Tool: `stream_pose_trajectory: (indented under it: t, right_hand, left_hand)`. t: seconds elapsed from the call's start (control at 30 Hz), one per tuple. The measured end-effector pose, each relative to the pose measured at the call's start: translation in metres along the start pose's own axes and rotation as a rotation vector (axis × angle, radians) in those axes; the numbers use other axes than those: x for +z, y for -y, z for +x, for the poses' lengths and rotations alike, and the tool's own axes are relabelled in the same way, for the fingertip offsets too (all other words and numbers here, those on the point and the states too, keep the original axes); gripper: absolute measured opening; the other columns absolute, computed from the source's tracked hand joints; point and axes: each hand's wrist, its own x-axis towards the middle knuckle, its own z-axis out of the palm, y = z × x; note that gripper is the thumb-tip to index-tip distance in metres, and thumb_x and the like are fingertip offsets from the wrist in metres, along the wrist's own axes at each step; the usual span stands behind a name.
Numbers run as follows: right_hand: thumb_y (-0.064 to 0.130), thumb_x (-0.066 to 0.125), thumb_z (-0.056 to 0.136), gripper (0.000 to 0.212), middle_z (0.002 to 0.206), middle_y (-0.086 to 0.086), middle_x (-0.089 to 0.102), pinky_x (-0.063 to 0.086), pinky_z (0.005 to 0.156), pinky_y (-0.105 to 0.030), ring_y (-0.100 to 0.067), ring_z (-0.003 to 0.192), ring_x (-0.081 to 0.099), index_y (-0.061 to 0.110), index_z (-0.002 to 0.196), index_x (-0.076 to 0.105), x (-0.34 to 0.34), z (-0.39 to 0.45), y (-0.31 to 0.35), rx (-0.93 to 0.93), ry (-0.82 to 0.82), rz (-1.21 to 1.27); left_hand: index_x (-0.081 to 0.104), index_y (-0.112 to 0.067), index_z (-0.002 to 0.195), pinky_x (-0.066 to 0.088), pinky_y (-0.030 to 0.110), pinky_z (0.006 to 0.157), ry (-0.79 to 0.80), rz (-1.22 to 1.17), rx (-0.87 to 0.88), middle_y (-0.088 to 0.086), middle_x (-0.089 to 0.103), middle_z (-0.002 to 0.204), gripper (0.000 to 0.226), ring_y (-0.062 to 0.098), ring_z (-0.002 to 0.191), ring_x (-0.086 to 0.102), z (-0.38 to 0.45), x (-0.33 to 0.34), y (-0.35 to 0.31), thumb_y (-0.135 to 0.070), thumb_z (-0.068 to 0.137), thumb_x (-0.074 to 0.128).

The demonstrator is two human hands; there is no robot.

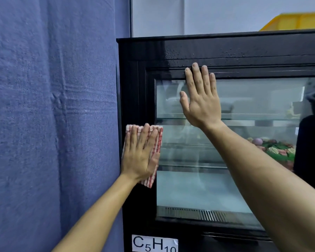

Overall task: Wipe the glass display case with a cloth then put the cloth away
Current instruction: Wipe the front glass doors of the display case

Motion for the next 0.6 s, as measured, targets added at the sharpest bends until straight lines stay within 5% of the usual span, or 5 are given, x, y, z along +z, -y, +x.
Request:
stream_pose_trajectory:
  t: [0.17,0.4,0.6]
  right_hand:
    - [0.038,0.036,0.109,0.065,0.172,-0.016,0.018,0.004,0.131,-0.049,-0.037,0.160,0.013,0.009,0.165,0.022,-0.002,0.001,0.001,0.004,0.002,-0.001]
    - [0.039,0.036,0.110,0.065,0.172,-0.017,0.018,0.003,0.131,-0.048,-0.038,0.160,0.014,0.007,0.165,0.023,-0.001,-0.001,-0.004,-0.032,0.004,0.001]
    - [0.038,0.037,0.108,0.066,0.172,-0.017,0.019,0.004,0.131,-0.049,-0.038,0.160,0.015,0.007,0.165,0.023,0.000,-0.001,-0.003,-0.028,-0.006,-0.007]
  left_hand:
    - [0.012,-0.016,0.167,0.005,0.060,0.128,-0.055,-0.061,-0.107,0.014,0.011,0.173,0.075,0.040,0.160,0.004,-0.033,0.013,-0.023,-0.042,0.100,0.035]
    - [0.001,-0.007,0.166,0.013,0.069,0.119,0.295,-0.058,-0.193,0.023,-0.002,0.172,0.078,0.053,0.156,0.003,-0.248,0.051,-0.073,-0.051,0.105,0.023]
    - [0.005,-0.013,0.167,0.008,0.064,0.126,0.135,-0.065,-0.280,0.020,0.007,0.173,0.077,0.045,0.158,0.007,-0.147,0.041,-0.057,-0.044,0.102,0.029]
